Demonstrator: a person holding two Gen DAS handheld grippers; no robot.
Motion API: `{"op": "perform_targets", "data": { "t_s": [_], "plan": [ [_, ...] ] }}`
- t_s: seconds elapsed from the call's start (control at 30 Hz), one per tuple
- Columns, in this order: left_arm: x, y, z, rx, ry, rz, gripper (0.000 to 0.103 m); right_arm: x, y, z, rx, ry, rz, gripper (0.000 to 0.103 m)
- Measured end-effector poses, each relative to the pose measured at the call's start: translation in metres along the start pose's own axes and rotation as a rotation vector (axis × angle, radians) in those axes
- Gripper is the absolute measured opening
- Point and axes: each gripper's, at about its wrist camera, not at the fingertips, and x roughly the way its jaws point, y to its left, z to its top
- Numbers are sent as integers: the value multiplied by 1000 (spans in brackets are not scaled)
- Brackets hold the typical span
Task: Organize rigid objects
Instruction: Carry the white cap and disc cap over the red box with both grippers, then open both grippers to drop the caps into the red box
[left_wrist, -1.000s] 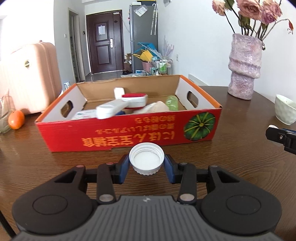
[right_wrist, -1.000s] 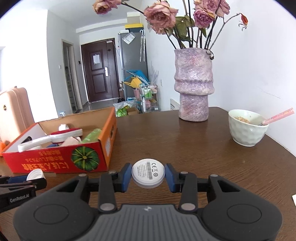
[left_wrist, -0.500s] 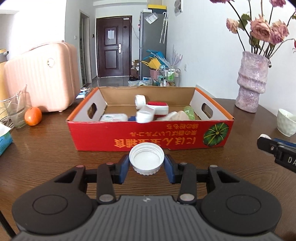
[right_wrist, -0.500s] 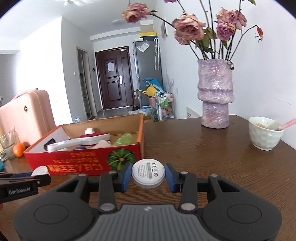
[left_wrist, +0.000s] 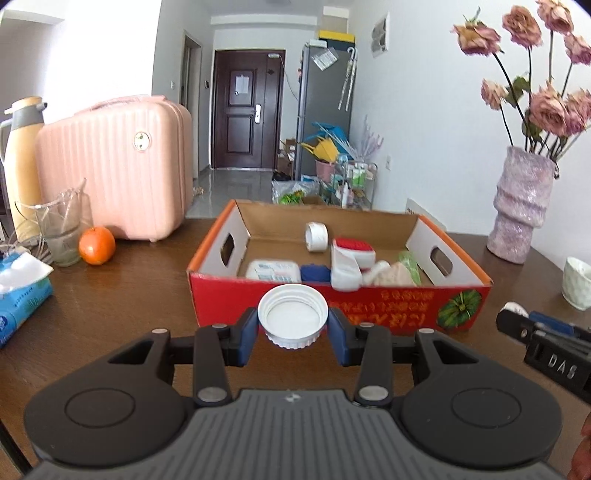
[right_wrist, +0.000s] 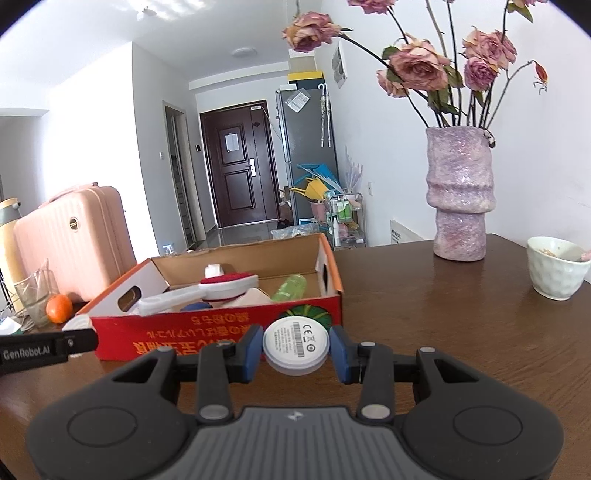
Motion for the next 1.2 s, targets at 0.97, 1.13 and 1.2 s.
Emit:
{"op": "perform_targets", "data": {
  "t_s": [0.97,1.13,1.2],
  "plan": [
    [80,12,57,-51,-55,32,41,94,32,46,20,-61,-12,39],
    [100,12,61,-46,-48,39,41,110,34,53,14,-64,-13,39],
    [108,11,63,-36,-44,48,41,117,35,55,8,-64,-14,39]
  ]
}}
